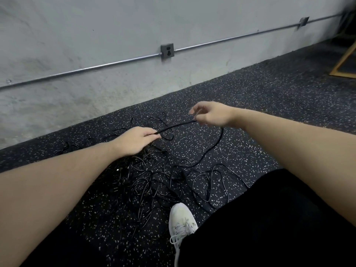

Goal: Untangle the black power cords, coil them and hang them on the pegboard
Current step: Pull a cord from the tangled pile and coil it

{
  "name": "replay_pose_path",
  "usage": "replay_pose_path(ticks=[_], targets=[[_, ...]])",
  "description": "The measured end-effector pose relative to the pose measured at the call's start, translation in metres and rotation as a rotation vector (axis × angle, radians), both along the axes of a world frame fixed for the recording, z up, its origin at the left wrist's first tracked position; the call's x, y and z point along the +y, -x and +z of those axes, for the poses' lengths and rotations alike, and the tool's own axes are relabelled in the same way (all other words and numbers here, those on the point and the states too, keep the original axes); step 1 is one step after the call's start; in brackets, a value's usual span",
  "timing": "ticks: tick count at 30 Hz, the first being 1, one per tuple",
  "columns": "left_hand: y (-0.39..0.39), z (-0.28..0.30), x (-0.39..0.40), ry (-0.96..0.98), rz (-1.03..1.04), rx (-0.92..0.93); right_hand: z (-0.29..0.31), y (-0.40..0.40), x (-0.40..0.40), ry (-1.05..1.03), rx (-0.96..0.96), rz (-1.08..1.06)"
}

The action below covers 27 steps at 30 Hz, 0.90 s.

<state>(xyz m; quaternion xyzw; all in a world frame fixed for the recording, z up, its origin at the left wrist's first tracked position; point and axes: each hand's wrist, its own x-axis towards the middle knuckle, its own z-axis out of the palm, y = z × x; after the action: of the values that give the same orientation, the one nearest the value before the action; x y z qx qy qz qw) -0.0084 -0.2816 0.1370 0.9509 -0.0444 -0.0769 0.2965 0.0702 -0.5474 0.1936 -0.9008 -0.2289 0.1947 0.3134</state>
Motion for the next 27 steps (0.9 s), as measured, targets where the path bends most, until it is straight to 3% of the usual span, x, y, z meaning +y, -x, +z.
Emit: replay_pose_path(ticks=[4, 12, 18, 22, 27], targets=[[-0.012, 0.025, -0.022, 0.026, -0.048, -0.030, 0.003, 0.012, 0.025, 0.218, -0.035, 0.220], [-0.005, 0.033, -0.022, 0.124, -0.113, -0.017, 0.011, 0.023, 0.048, 0.095, -0.134, 0.355], [0.005, 0.005, 0.013, 0.012, -0.091, 0.109, 0.020, 0.021, 0.021, -0.263, -0.021, 0.189], [0.006, 0.008, 0.025, 0.081, -0.013, 0.011, 0.013, 0.007, 0.010, -0.496, 0.074, 0.043], [0.005, 0.018, 0.020, 0.080, 0.046, -0.043, 0.000, 0.002, -0.001, -0.270, 0.055, -0.036]])
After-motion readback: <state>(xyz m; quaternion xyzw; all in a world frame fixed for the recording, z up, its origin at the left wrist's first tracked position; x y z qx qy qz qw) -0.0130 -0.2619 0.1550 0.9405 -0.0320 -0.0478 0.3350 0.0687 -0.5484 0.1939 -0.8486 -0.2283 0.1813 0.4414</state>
